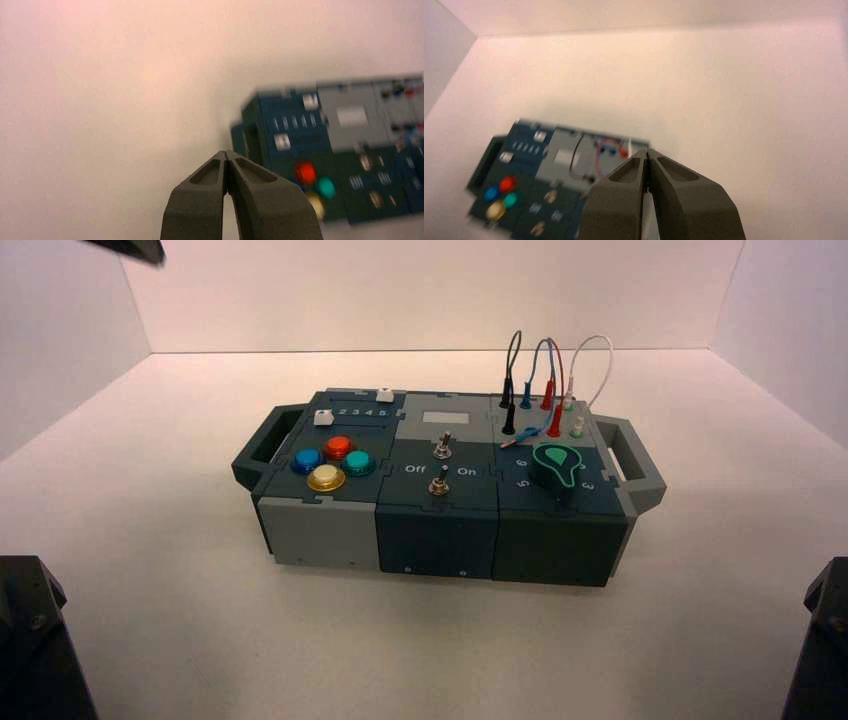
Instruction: Flip the bottom switch off with the right gripper.
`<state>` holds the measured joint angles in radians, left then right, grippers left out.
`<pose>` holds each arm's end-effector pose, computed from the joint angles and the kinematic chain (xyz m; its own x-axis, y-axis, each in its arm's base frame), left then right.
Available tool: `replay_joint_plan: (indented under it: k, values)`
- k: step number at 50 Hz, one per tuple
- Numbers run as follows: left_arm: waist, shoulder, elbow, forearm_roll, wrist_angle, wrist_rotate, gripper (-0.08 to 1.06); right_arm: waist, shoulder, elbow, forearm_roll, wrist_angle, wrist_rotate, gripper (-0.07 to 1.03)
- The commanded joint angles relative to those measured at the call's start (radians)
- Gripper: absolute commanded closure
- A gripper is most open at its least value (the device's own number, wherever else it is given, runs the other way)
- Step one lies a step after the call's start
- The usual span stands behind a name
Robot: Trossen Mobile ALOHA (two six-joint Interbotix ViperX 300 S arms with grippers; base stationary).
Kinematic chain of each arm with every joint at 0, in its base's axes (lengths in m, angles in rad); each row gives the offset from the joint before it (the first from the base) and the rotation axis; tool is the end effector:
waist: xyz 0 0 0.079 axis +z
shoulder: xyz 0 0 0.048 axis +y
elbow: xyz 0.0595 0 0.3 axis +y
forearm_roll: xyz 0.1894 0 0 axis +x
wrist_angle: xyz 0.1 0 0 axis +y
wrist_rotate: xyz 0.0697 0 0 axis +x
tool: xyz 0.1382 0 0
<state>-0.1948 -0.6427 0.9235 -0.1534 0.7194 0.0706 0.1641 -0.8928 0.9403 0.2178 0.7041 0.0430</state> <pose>0.2497 -0.0706 0.1492 0.5125 -0.2037 -0.8341 0.2090 0.9718 -0.1089 0.2367 0.0687 0.2090 0.6986 0.2575 -0.6675 -0.1192 0.9618 0.2463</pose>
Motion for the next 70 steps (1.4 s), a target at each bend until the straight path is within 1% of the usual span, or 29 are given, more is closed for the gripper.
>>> replay_joint_plan:
  k: [1,2,4,7,10,12,14,16,17,20,25,28,31,33,34,36,37,40,42,43,45,46,47,49,52,55,58,69,70]
  values:
    - [-0.015,0.046,-0.054,-0.008,0.095,-0.025,1.01,0.003,0.008,-0.026,0.015,0.043,0.04,0.98]
    - [-0.018,0.058,-0.057,-0.008,0.11,-0.029,1.01,0.003,0.009,-0.026,0.015,0.049,0.046,0.98]
    - [-0.02,0.077,-0.063,-0.009,0.126,-0.035,1.01,0.003,0.015,-0.026,0.014,0.058,0.048,0.98]
    - [-0.025,0.112,-0.071,-0.017,0.144,-0.041,1.01,0.006,0.04,-0.034,0.008,0.084,0.037,0.98]
    - [-0.026,0.135,-0.069,-0.028,0.141,-0.041,1.01,0.006,0.074,-0.044,0.002,0.101,0.025,0.98]
    - [-0.026,0.153,-0.069,-0.037,0.133,-0.041,1.01,0.011,0.107,-0.055,0.0,0.106,0.008,0.98]
    - [-0.026,0.166,-0.069,-0.046,0.124,-0.041,1.01,0.026,0.141,-0.067,0.002,0.103,-0.002,0.98]
    - [-0.026,0.176,-0.069,-0.051,0.12,-0.041,1.01,0.04,0.166,-0.078,0.002,0.098,-0.003,0.98]
    - [-0.026,0.183,-0.067,-0.052,0.115,-0.041,1.01,0.058,0.193,-0.092,0.003,0.092,-0.003,0.98]
    - [-0.028,0.189,-0.063,-0.051,0.109,-0.041,1.01,0.091,0.232,-0.112,0.005,0.084,0.008,0.98]
    - [-0.026,0.196,-0.061,-0.051,0.103,-0.041,1.01,0.155,0.311,-0.143,-0.006,0.08,0.046,0.98]
    - [-0.028,0.199,-0.063,-0.051,0.095,-0.041,1.01,0.19,0.353,-0.153,-0.018,0.077,0.074,0.98]
    - [-0.029,0.204,-0.063,-0.051,0.08,-0.041,1.01,0.236,0.394,-0.158,-0.051,0.066,0.133,0.98]
    - [-0.029,0.209,-0.066,-0.052,0.071,-0.041,1.01,0.27,0.417,-0.161,-0.087,0.058,0.186,0.98]
    - [-0.029,0.21,-0.067,-0.052,0.069,-0.041,1.01,0.278,0.423,-0.161,-0.097,0.057,0.199,0.98]
    - [-0.029,0.216,-0.067,-0.052,0.066,-0.041,1.01,0.316,0.443,-0.163,-0.137,0.057,0.262,0.98]
    - [-0.029,0.218,-0.069,-0.052,0.067,-0.041,1.01,0.327,0.448,-0.164,-0.147,0.055,0.276,0.98]
    - [-0.035,0.232,-0.071,-0.052,0.067,-0.041,1.01,0.39,0.472,-0.166,-0.215,0.057,0.371,0.98]
    - [-0.041,0.244,-0.072,-0.052,0.067,-0.041,1.01,0.423,0.489,-0.167,-0.249,0.057,0.423,0.98]
    - [-0.043,0.247,-0.072,-0.052,0.067,-0.041,1.01,0.433,0.492,-0.167,-0.258,0.055,0.436,0.98]
    - [-0.052,0.262,-0.075,-0.052,0.069,-0.038,1.01,0.462,0.505,-0.17,-0.281,0.055,0.476,0.98]
    - [-0.057,0.265,-0.077,-0.052,0.069,-0.038,1.01,0.466,0.509,-0.173,-0.285,0.055,0.483,0.98]
    - [-0.063,0.275,-0.078,-0.052,0.069,-0.037,1.01,0.48,0.514,-0.175,-0.291,0.057,0.502,0.98]
    - [-0.075,0.293,-0.081,-0.054,0.069,-0.037,1.01,0.499,0.526,-0.175,-0.295,0.057,0.523,0.98]
    - [-0.103,0.319,-0.089,-0.054,0.064,-0.037,1.01,0.522,0.545,-0.179,-0.295,0.057,0.548,0.98]
    - [-0.12,0.342,-0.095,-0.054,0.055,-0.038,1.01,0.538,0.563,-0.184,-0.295,0.057,0.563,0.98]
    - [-0.132,0.368,-0.101,-0.054,0.044,-0.04,1.01,0.565,0.586,-0.19,-0.295,0.055,0.586,0.98]
    - [-0.132,0.408,-0.118,-0.052,0.018,-0.038,1.01,0.672,0.689,-0.232,-0.295,0.052,0.658,0.98]
    - [-0.132,0.41,-0.118,-0.052,0.015,-0.038,1.01,0.676,0.695,-0.233,-0.295,0.052,0.661,0.98]
